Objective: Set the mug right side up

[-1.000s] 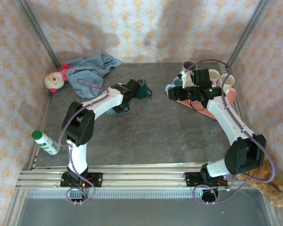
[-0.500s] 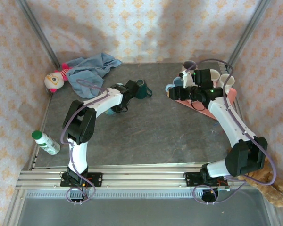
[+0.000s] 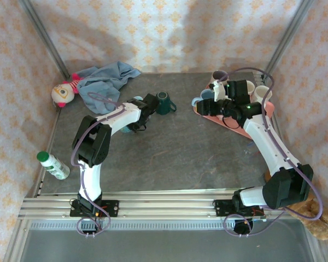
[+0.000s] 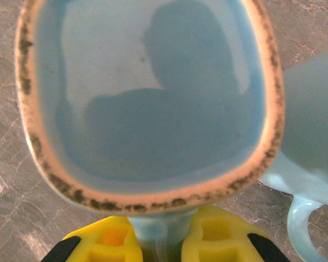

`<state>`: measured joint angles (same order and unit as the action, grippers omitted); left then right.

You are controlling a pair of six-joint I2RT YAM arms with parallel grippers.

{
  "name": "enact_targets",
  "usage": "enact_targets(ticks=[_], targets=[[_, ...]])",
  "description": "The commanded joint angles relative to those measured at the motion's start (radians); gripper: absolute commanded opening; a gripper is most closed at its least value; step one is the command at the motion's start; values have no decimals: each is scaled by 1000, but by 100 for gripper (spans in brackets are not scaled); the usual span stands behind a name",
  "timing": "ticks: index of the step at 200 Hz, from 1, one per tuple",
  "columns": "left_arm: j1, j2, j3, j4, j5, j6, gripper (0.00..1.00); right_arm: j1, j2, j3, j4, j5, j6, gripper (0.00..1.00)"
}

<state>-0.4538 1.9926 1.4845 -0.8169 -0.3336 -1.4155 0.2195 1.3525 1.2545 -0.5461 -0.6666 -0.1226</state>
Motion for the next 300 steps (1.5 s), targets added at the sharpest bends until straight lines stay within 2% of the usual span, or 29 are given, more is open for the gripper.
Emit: enact_targets(ticks=[1, 24, 65, 114, 181, 213, 257, 284, 300], targets=[[15, 14, -15, -15, -32, 6, 8, -5, -26, 17, -11, -6, 12, 54], [15, -5, -18, -16, -21, 14, 0, -5, -22, 13, -12, -5, 12, 54], [18, -119, -72, 10, 46, 28, 0, -5, -25, 0, -10, -5, 14, 54], [31, -261, -145, 58, 196, 49, 0, -6, -32, -18, 1, -8, 41, 54], [38, -469, -252, 107, 387, -28, 0, -3, -57, -29, -12, -63, 176, 52], [38, -556, -305, 173, 471, -95, 0, -2, -75, -49, 12, -80, 395, 52], [38, -627, -294, 269, 523, -62, 0, 17, -64, -62, 53, -135, 915, 50], [32, -628, -294, 381, 587, -66, 0, 70, -73, -114, 220, -186, 1226, 54], [23, -619, -268, 403, 608, -63, 0, 98, -61, -106, 260, -208, 1368, 55]])
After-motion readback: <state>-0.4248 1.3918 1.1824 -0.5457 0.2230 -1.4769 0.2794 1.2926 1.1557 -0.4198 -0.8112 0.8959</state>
